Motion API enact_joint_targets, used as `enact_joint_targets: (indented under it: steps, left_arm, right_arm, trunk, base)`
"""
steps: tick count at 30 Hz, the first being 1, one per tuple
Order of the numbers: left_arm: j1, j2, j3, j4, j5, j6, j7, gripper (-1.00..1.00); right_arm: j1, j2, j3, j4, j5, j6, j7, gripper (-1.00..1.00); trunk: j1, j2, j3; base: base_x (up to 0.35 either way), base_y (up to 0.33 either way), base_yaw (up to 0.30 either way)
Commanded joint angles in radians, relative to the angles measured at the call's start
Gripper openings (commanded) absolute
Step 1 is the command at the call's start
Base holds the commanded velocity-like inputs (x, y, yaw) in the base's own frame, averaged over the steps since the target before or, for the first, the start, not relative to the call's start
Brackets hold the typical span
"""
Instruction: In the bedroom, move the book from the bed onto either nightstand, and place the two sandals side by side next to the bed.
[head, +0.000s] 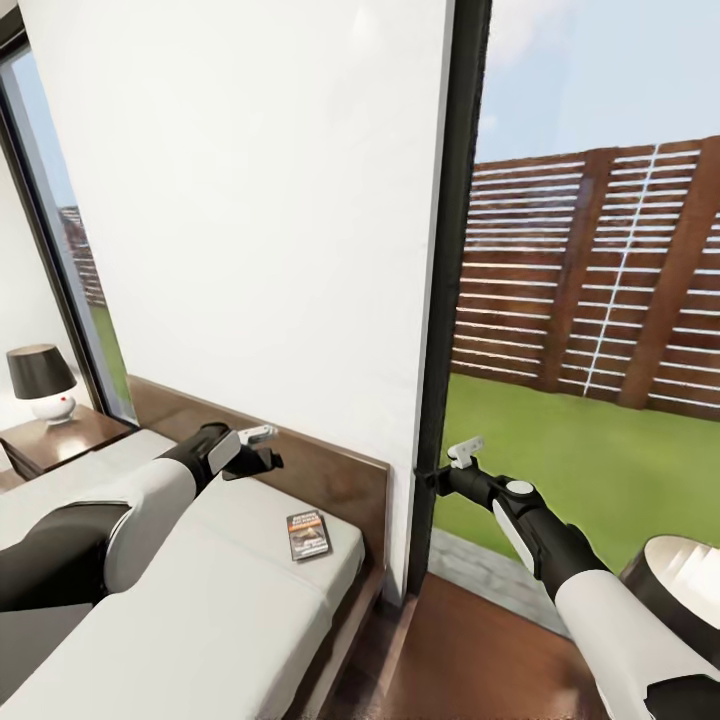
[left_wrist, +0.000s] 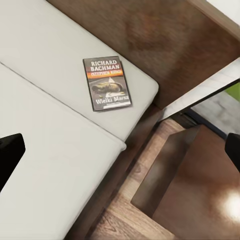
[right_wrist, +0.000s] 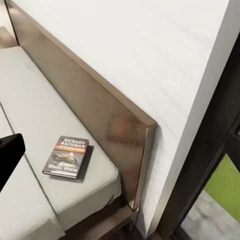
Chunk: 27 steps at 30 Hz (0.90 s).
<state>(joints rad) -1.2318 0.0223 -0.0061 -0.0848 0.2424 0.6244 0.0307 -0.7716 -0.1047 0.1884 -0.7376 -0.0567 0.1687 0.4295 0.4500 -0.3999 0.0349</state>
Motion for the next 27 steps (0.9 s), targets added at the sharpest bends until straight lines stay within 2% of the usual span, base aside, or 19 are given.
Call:
enact_joint_targets:
  steps: [1, 27]
  left_arm:
    - [0.000, 0.000, 0.000, 0.000, 0.000, 0.000, 0.000, 1.00]
    - [0.000, 0.001, 0.000, -0.002, -0.001, 0.000, 0.002, 1.00]
  right_arm:
    - [0.000, 0.000, 0.000, 0.000, 0.000, 0.000, 0.000, 1.00]
    - [0.000, -0.001, -0.001, 0.000, 0.000, 0.000, 0.000, 1.00]
  trunk:
    - [0.000, 0.000, -0.002]
    - [0.000, 0.000, -0.041]
  base:
    - [0.000, 0.000, 0.000]
    - [0.000, 0.000, 0.000]
